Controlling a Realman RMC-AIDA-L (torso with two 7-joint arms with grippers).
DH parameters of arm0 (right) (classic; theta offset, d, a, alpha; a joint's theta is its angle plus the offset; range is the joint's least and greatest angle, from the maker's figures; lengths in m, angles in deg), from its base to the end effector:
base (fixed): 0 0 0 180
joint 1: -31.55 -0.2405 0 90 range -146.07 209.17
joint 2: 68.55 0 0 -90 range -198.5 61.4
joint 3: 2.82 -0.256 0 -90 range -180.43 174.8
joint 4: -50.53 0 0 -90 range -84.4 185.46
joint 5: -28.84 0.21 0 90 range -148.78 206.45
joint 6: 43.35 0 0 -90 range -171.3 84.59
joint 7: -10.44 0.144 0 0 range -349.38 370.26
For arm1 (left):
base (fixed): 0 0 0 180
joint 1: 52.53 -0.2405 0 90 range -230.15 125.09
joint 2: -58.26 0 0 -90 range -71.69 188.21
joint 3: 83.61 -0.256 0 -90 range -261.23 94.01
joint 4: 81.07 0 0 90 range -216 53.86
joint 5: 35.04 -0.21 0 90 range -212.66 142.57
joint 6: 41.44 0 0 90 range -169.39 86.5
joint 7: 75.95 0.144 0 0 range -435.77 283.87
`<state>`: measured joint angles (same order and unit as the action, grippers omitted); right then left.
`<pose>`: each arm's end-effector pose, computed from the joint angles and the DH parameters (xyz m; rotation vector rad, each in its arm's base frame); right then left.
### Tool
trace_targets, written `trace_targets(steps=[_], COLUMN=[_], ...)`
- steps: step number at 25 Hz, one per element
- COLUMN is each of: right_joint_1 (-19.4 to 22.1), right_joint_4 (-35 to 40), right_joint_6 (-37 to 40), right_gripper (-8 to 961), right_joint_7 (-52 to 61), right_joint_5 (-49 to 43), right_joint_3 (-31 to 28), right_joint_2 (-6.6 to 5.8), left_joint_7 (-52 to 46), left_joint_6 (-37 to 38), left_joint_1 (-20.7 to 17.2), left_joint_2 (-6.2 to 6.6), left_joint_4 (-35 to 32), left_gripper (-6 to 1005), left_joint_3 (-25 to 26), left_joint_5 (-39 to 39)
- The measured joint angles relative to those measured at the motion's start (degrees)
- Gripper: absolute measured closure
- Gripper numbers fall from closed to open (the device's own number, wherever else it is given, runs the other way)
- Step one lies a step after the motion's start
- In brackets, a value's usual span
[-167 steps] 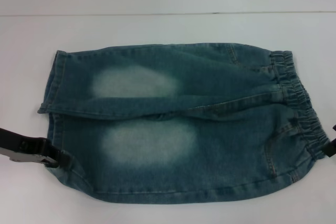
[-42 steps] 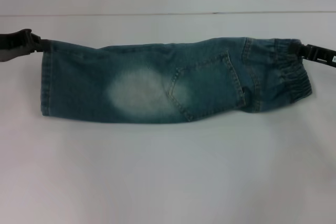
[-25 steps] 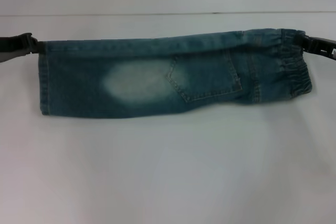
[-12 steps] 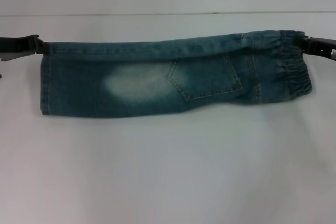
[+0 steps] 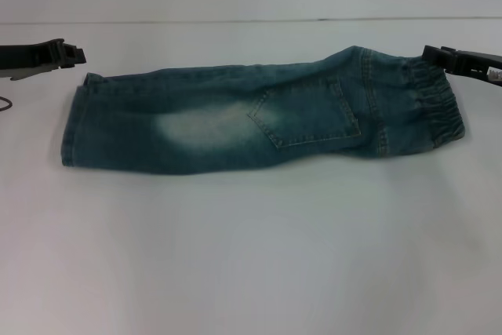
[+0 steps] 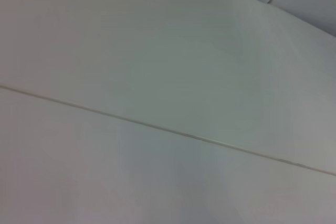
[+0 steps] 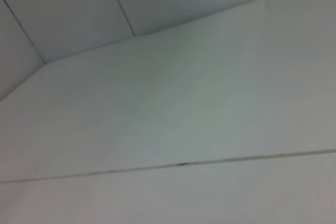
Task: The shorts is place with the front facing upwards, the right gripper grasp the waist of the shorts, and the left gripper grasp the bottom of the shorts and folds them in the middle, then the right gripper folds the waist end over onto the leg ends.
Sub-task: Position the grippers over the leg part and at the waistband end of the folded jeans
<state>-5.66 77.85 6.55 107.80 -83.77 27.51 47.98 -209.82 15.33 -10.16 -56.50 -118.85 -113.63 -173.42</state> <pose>0.3168 0.4150 0.0296 -1.9542 1.1936 0.5785 -0.2956 0.4350 0.0614 -1.8952 -1.4995 -0.4288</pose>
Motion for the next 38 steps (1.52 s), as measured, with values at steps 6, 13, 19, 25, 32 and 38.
trace_targets(steps=[6,13,19,25,32,38], right_joint_1=[-0.15,0.6,0.9,1.58,2.89,3.72], right_joint_4=[0.0,0.01,0.13,0.89,5.83,12.65], right_joint_6=[-0.11,-0.06,2.25,11.22,28.39,40.8], right_gripper=[594,295,130,102,107,112], right_joint_7=[0.96,2.55,5.78,11.9,19.14,25.12], right_joint_5=[-0.29,-0.29,-1.06,-1.84,-1.59,-2.18], right_joint_3=[0.56,0.79,1.53,1.66,0.92,1.57], right_joint_2=[-0.09,-0.7,-2.68,-6.31,-10.06,-12.03], left_joint_7=[1.01,1.33,8.69,16.65,31.52,34.38], left_joint_6=[-1.79,-1.45,3.18,11.96,30.93,40.96], left_joint_1=[-0.4,-1.26,-2.49,-4.51,-7.4,-7.92], left_joint_2=[-0.47,-0.69,-0.81,-1.01,-1.86,-2.06], left_joint_4=[0.25,-0.09,-0.46,-2.46,-3.59,-3.95], left_gripper=[793,617,340,153,110,112], left_joint_3=[-0.05,-0.01,0.01,0.03,0.13,-1.99], left_joint_5=[0.32,0.79,6.15,10.91,19.6,19.77])
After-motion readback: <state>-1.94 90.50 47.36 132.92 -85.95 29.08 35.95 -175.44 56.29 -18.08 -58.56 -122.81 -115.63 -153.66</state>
